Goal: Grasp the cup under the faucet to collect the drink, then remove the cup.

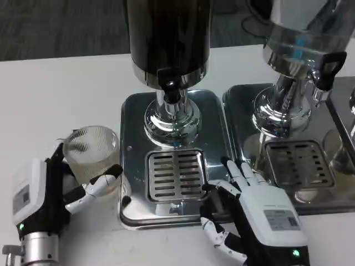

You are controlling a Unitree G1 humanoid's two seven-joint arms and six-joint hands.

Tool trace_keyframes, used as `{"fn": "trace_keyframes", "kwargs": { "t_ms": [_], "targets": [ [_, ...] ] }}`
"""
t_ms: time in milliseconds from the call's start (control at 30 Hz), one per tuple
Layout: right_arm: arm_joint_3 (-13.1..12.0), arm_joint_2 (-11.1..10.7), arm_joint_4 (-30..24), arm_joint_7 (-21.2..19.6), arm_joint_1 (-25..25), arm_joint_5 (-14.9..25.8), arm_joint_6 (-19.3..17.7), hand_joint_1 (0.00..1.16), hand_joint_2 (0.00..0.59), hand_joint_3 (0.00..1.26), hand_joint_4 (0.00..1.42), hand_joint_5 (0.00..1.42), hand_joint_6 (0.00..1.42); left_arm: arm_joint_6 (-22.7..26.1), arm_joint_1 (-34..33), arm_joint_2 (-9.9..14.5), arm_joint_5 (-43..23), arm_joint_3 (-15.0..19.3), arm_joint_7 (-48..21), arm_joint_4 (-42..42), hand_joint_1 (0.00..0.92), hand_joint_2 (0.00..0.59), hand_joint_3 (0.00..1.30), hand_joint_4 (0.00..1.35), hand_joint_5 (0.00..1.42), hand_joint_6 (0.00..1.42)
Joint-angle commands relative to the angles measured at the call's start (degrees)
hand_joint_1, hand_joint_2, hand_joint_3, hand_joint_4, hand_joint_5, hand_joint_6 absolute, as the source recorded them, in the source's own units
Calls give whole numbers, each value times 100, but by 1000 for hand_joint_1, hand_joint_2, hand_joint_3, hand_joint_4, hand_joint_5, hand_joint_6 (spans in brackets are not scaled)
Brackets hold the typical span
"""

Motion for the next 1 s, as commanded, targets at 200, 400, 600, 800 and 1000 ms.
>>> {"fn": "trace_keyframes", "kwargs": {
  "t_ms": [200,400,600,800,1000],
  "targets": [
    [-3,-5,-102,26,36,0,17,222,454,348,22,0,92,-267,-33,-1,138,-103,313,156,409,85,371,531,803,819],
    [-26,-22,-96,73,32,53,2,220,454,348,22,0,94,-239,-13,17,314,-185,685,78,413,89,411,572,836,877],
    [-53,-62,-114,93,23,76,-20,220,463,348,22,0,107,-166,19,11,550,-261,1198,-34,416,90,426,594,837,911],
    [-69,-59,-117,127,14,95,-19,220,464,346,22,0,110,-157,28,17,599,-271,1281,36,420,99,440,602,853,931],
    [-64,-67,-145,128,32,79,-26,220,464,340,22,0,111,-156,84,25,688,-305,1479,-74,433,91,441,602,854,938]
  ]
}}
